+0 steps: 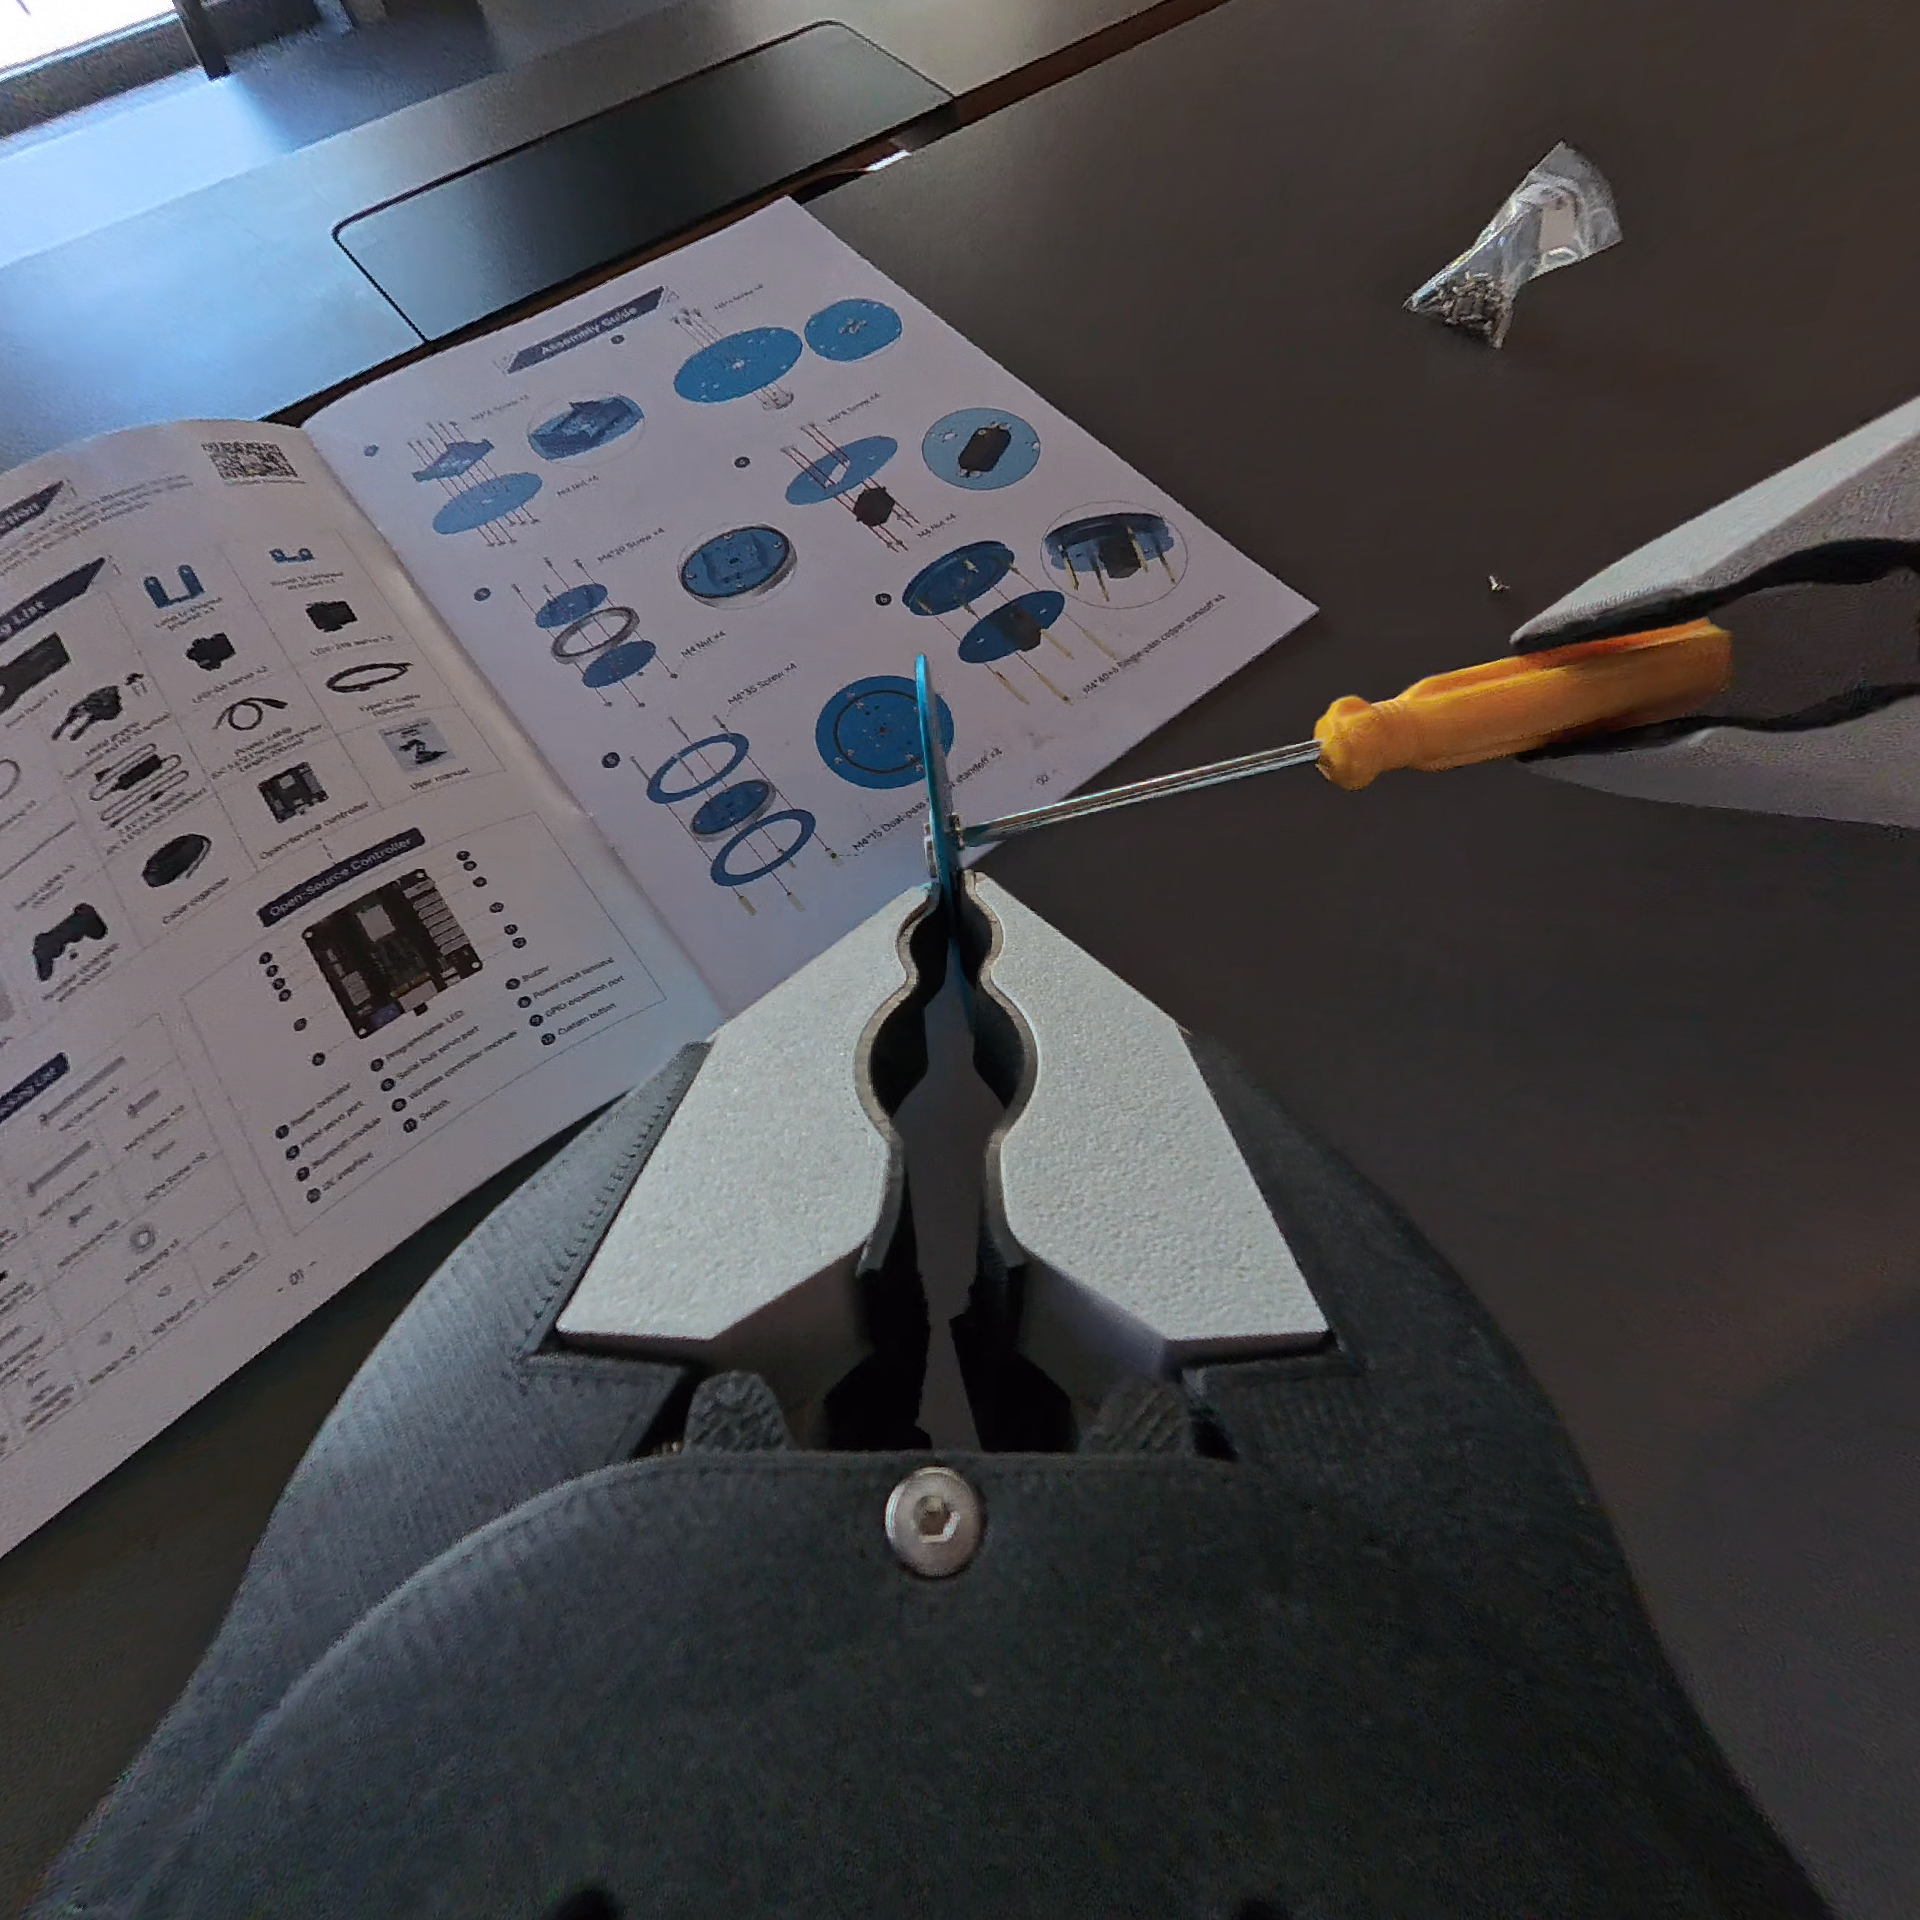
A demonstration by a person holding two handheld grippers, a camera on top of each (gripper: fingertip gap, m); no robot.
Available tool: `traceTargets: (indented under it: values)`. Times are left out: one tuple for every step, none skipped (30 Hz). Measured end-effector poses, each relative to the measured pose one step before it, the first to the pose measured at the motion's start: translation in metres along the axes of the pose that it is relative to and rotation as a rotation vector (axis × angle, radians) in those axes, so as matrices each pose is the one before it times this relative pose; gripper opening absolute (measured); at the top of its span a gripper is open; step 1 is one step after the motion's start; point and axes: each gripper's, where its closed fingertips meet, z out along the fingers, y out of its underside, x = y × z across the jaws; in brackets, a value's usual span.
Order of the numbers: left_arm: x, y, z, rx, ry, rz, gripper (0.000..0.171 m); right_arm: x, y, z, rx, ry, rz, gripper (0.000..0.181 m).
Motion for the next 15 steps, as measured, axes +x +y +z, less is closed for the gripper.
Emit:
traceTargets:
  values:
    - [-0.00131,-0.00193,-0.00039,0.01262,-0.0131,0.0092,0.0,0.00117,-0.00025,0.00118,0.0159,-0.0487,0.1424,0.017]
    - [-0.00088,-0.00241,-0.00085,0.01562,-0.0102,0.0069,0.0,0.00138,-0.00142,0.00039,0.0216,-0.0452,0.1365,0.017]
    - [-0.00045,-0.00299,-0.00118,0.01853,-0.0074,0.0061,0.0,0.00146,-0.00205,-0.00052,0.0224,-0.0417,0.1295,0.017]
    - [-0.00032,-0.00413,-0.00184,0.02505,-0.0081,0.0078,0.0,0.00147,-0.00253,-0.00104,0.0228,-0.0382,0.1185,0.017]
    - [-0.00021,-0.00523,-0.00242,0.03017,-0.0122,0.015,0.0,0.00125,-0.00329,-0.00163,0.0273,-0.0354,0.1089,0.017]
    - [-0.0002,-0.00568,-0.00275,0.03095,-0.0164,0.0216,0.0,0.00044,-0.00343,-0.00161,0.0286,-0.0383,0.1073,0.017]
    - [-0.00036,-0.00649,-0.00325,0.0359,-0.0203,0.0293,0.0,-0.00071,-0.00316,-0.00144,0.0272,-0.0451,0.1103,0.017]
    - [-0.00056,-0.00759,-0.00375,0.04415,-0.0234,0.0347,0.0,-0.00083,-0.00337,-0.00153,0.0304,-0.046,0.1081,0.017]
    - [-0.00068,-0.00829,-0.00402,0.04875,-0.0248,0.0377,0.0,-0.00193,-0.00332,-0.0014,0.0326,-0.0524,0.1033,0.017]
    - [-0.00096,-0.00885,-0.00401,0.05292,-0.0256,0.0477,0.0,-0.00325,-0.00267,-0.00105,0.0275,-0.0618,0.0996,0.017]
    - [-0.001,-0.00819,-0.00366,0.05102,-0.0251,0.0454,0.0,-0.0027,-0.0008,-0.00034,0.0139,-0.0566,0.0892,0.017]
    - [-0.00066,-0.00657,-0.00282,0.04142,-0.0224,0.0354,0.0,-0.00344,-0.00022,0.00004,0.0117,-0.0574,0.0814,0.017]
    - [-0.00019,-0.00507,-0.00212,0.03121,-0.017,0.0288,0.0,-0.00403,-0.00048,-0.00031,0.0176,-0.0535,0.0747,0.017]
    - [-0.00029,-0.00487,-0.00205,0.02986,-0.0133,0.0241,0.0,-0.00342,0.00097,-0.00015,0.0081,-0.0486,0.0789,0.017]
    - [-0.0007,-0.00577,-0.00262,0.03572,-0.0147,0.0252,0.0,-0.00398,0.00144,0.00027,0.0028,-0.0513,0.0834,0.017]
